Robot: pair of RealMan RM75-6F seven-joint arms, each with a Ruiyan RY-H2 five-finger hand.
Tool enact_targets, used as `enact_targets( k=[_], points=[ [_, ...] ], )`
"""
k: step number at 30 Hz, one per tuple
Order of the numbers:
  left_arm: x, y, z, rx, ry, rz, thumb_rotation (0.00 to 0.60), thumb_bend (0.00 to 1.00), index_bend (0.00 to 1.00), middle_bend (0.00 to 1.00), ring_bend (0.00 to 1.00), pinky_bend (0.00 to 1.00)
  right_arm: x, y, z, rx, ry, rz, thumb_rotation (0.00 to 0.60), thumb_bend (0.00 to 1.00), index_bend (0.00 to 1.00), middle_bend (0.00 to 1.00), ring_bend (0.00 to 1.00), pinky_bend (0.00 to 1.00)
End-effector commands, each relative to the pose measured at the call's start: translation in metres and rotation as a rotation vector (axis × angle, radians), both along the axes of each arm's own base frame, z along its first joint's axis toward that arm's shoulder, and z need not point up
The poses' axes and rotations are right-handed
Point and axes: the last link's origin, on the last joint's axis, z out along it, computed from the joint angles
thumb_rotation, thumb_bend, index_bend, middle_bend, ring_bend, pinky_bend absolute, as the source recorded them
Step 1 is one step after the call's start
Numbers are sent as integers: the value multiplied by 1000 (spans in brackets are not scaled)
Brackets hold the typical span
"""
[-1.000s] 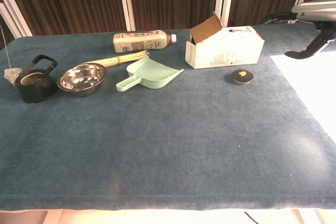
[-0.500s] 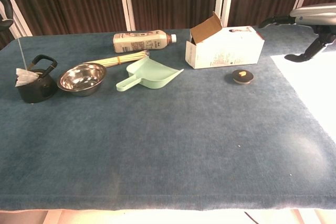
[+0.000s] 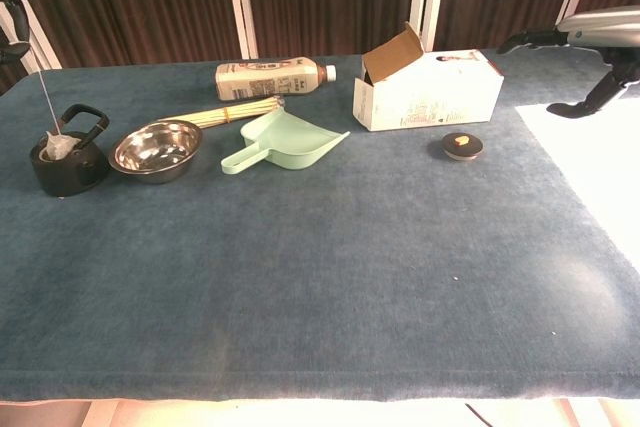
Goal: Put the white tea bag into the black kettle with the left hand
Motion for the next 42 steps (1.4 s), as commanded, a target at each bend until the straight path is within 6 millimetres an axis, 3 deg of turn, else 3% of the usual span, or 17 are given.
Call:
enact_targets(
  k=[1,5,16,26,35,37,39,40,41,42],
  points=[
    [-2,8,0,-2,-18,17,600,496,694,175,3,122,0,0,-1,3,1,0,600,358,1,0,0,0],
    [-10,23,4,11,-52,67,600,493,694,175,3,122,2,1,-4,9,1,5,600,358,1,0,0,0],
    [-21,34,2,13,-70,87,600,485,693,185,3,122,1,-3,-3,2,-1,-3,600,358,1,0,0,0],
    [-49,-21,-17,-116,-26,67,600,484,693,185,3,122,-4,-3,4,-8,-6,-14,600,358,1,0,0,0],
    [-55,-75,-30,-182,-19,-36,600,473,685,185,4,122,-2,2,-2,5,-1,-6,600,358,1,0,0,0],
    [-61,-83,-33,-203,-3,-26,600,395,606,180,3,122,-1,3,-3,6,-1,-3,600,358,1,0,0,0],
    [-68,-88,-34,-227,48,7,600,221,415,129,1,122,1,4,-4,9,-2,1,600,358,1,0,0,0],
    [-71,-89,-35,-234,71,21,600,112,273,75,0,122,2,5,-5,10,-1,4,600,358,1,0,0,0],
    [-74,-90,-35,-240,90,36,600,42,154,29,0,122,3,5,-5,11,-1,7,600,358,1,0,0,0],
    [-76,-92,-36,-248,101,56,600,20,98,13,0,122,4,6,-5,12,1,12,600,358,1,0,0,0]
  ],
)
